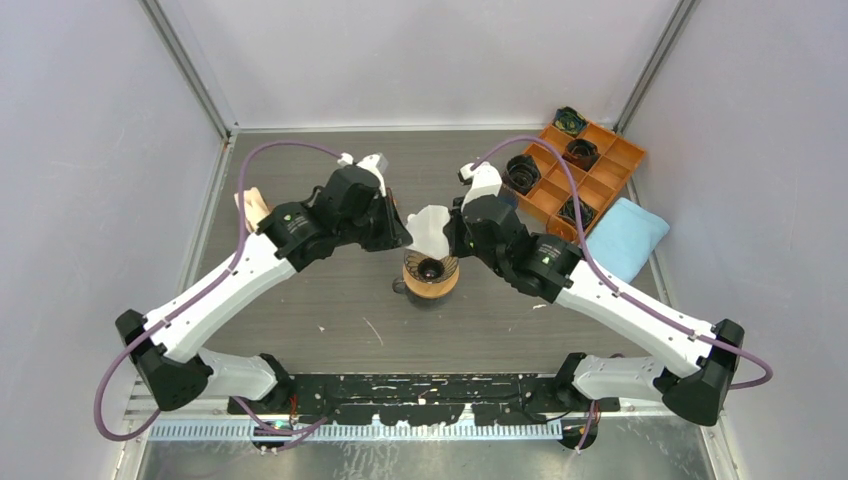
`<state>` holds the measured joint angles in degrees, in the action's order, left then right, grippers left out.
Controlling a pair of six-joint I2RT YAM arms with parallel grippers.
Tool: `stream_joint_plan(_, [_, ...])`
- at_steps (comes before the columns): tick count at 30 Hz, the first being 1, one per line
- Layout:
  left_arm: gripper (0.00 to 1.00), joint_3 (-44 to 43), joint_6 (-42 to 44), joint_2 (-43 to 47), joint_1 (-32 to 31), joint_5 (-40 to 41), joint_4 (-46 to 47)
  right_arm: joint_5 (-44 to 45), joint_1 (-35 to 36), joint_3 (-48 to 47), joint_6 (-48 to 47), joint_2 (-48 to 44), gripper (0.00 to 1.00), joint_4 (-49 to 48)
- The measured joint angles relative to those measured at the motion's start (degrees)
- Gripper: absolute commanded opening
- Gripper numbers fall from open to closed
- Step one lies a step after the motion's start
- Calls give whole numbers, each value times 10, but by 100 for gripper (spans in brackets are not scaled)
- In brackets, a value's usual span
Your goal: Place the coffee filter in the dripper
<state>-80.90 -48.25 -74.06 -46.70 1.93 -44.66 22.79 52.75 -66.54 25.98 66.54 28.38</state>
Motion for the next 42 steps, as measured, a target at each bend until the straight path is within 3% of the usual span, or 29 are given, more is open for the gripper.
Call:
stream_joint_plan(19, [0,20,36,-53,-15,8,5,-4,-4,74,-42,23,9,-35])
stream_joint_plan(34, [9,39,54,-80,-19,22,17,-6,-7,94,-57,24,20,-62])
stream_joint_plan(42, [18,42,57,-82,-19,26,17,-6,-7,97,-62,24,23,-64])
